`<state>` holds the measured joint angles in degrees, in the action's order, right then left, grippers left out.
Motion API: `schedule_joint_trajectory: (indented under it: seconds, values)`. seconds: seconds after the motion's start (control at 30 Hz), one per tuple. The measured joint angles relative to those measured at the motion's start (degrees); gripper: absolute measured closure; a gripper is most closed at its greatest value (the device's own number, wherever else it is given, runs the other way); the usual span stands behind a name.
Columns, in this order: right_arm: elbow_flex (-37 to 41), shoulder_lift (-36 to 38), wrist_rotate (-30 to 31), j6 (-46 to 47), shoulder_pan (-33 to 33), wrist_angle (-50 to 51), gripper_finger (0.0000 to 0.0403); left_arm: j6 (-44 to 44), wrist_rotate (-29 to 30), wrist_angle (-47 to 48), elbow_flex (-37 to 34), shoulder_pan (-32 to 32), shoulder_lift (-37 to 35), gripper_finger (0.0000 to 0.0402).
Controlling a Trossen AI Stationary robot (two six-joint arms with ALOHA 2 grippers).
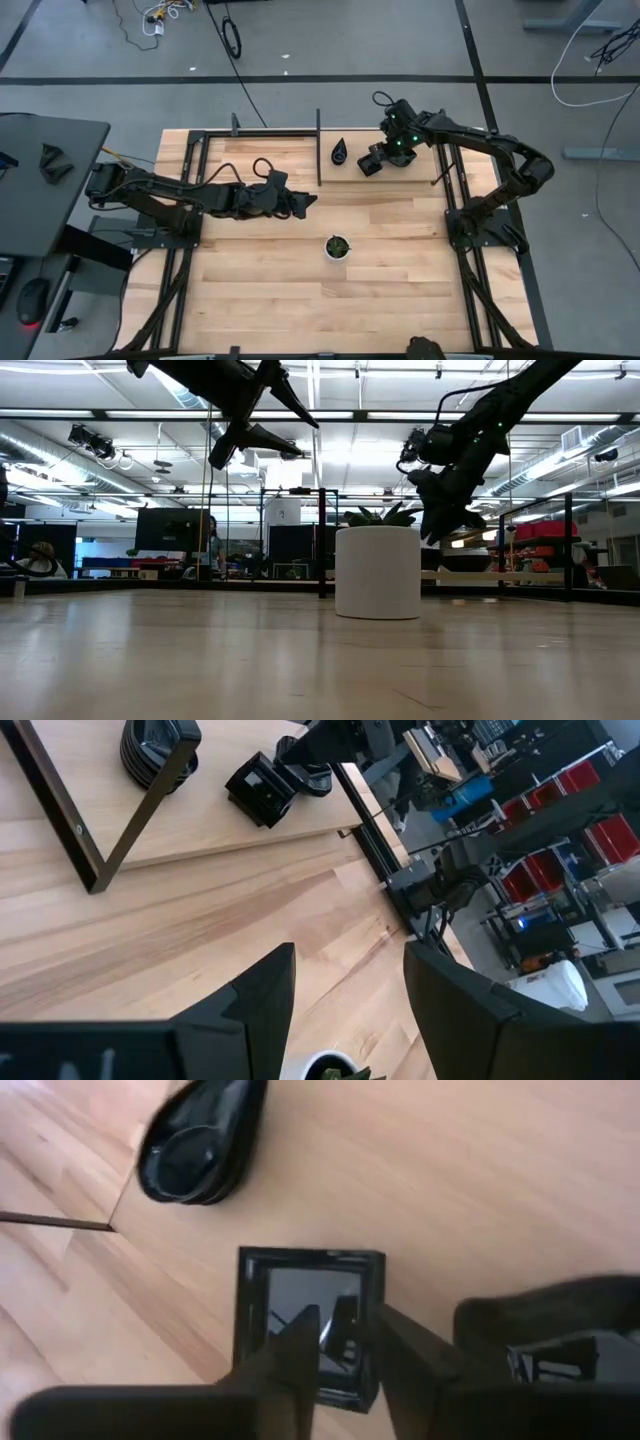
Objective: Pick & Place Mini shaped plates
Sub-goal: Stack the square plate on top of the square plate on the shelf, then return to Home Position
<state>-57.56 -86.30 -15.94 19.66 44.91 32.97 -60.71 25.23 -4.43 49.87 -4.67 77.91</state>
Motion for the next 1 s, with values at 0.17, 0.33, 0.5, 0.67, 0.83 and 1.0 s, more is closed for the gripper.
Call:
schedule_joint_trajectory:
  seconds: [0.17,0.33,0.5,0.67,0.83,1.0]
  values:
    - [0.0,3.83,-3.41,-5.22,0.0,-0.7,0.0256,-0.13,-0.01,-0.02,0.0,-0.06,0.0,0.0209]
    - [0.0,12.38,-3.57,-7.08,-0.04,-0.86,0.0245,-0.13,-0.02,-0.02,0.0,-0.07,0.0,0.0209]
    - [0.0,22.17,-3.55,-6.66,-1.59,-0.43,0.0254,-0.09,-0.01,-0.02,0.0,0.01,0.02,0.0209]
    - [4.42,32.24,-3.5,-3.75,-8.77,-1.68,0.0266,-0.06,0.39,-0.02,0.0,0.04,0.02,0.0209]
    - [17.81,45.41,-3.96,4.17,-21.09,-12.48,0.0278,-0.04,0.37,-0.02,0.0,0.04,0.02,0.0209]
    - [30.77,57.9,-4.17,15.04,-30.66,-26.32,0.0289,-0.14,-2.21,0.0,0.0,-0.04,0.02,0.0209]
